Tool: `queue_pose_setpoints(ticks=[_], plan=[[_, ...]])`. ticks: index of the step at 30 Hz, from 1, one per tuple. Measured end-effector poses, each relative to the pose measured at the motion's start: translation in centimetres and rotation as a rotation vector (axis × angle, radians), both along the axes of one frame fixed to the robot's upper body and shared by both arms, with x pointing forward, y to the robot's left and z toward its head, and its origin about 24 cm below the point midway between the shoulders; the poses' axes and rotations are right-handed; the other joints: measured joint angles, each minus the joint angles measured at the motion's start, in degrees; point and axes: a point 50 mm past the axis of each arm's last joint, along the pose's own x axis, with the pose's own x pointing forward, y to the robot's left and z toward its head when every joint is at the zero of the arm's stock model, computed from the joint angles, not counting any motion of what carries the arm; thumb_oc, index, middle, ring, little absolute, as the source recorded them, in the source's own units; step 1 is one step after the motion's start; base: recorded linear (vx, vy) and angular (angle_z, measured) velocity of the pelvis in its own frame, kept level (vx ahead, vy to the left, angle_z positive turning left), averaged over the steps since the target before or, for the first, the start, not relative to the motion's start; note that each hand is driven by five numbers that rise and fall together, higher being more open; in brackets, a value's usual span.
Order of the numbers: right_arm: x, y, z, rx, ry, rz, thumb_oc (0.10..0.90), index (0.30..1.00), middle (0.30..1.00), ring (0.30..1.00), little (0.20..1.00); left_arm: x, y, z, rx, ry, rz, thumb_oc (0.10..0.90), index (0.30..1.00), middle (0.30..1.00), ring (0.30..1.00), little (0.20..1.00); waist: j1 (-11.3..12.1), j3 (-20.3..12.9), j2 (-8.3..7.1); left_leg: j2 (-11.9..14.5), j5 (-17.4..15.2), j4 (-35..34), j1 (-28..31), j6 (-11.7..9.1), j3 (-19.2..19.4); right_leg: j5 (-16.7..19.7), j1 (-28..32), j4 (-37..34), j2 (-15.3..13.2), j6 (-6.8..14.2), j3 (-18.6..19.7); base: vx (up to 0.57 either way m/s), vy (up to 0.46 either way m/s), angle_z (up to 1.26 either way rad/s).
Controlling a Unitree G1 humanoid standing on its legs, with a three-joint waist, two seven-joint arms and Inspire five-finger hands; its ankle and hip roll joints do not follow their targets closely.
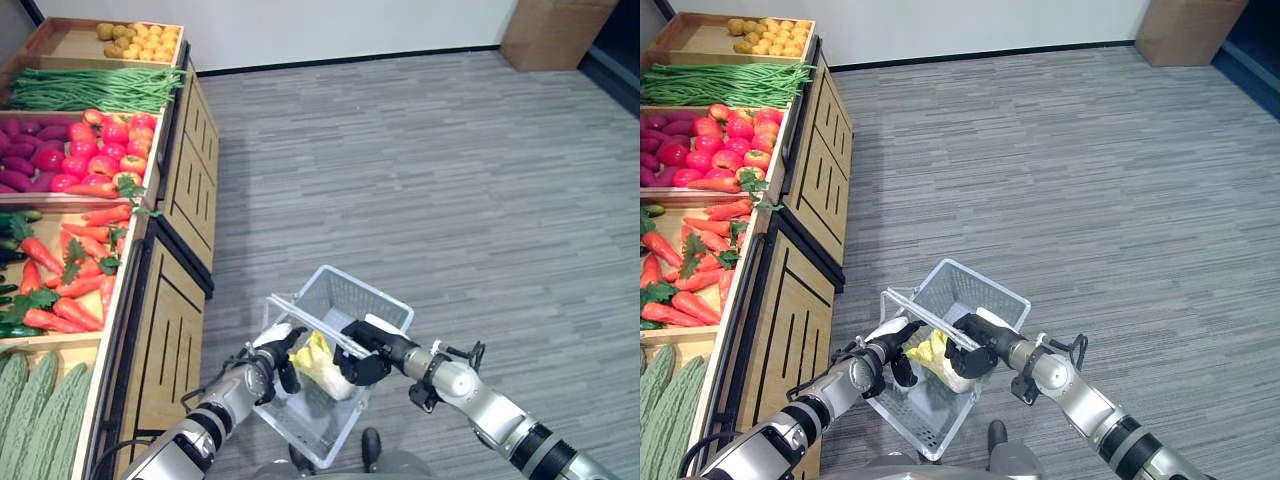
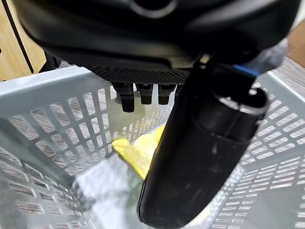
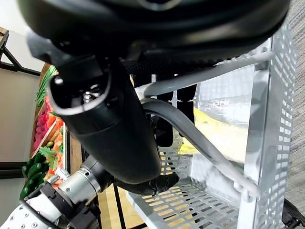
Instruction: Get the vegetables into the basket
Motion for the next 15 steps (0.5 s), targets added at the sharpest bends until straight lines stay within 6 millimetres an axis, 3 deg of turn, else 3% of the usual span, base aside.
queue_pose_setpoints(ticks=[7,12,15], plan=[[-0.7,-1.5,-1.8,-0.013,0.068,-0.098,0.400,0.300,0.300,0.300,0.300,-0.2,0.5,0.3,-0.012,-0.019,-0.007,0.900,1.000,1.000,1.000,1.000,0.1,-0.1,-0.08,-0.1,0.0,0.0,0.0,0.0,-0.2,0.0,0.2,-0.2,-0.1,0.0,-0.3,0.00,0.000,0.00],[-1.7,-5.3,-3.7,-0.039,0.111,-0.321,0.400,0.300,0.300,0.300,0.300,-1.6,1.8,0.6,-0.043,-0.025,-0.005,0.900,1.000,1.000,1.000,1.000,0.5,-0.1,-0.08,-0.1,0.0,0.0,0.0,0.0,-0.5,0.0,0.3,-0.3,-0.1,0.0,-0.5,0.01,0.003,0.02],[-2.9,-7.8,-5.1,-0.101,0.151,-0.432,0.400,0.300,0.300,0.300,0.300,-2.2,1.9,1.7,-0.113,-0.038,-0.060,0.900,1.000,1.000,1.000,1.000,0.9,-0.2,0.03,-0.2,0.0,0.0,0.0,0.0,-0.7,0.0,0.5,-0.5,-0.2,0.0,-0.7,0.01,0.008,0.03]])
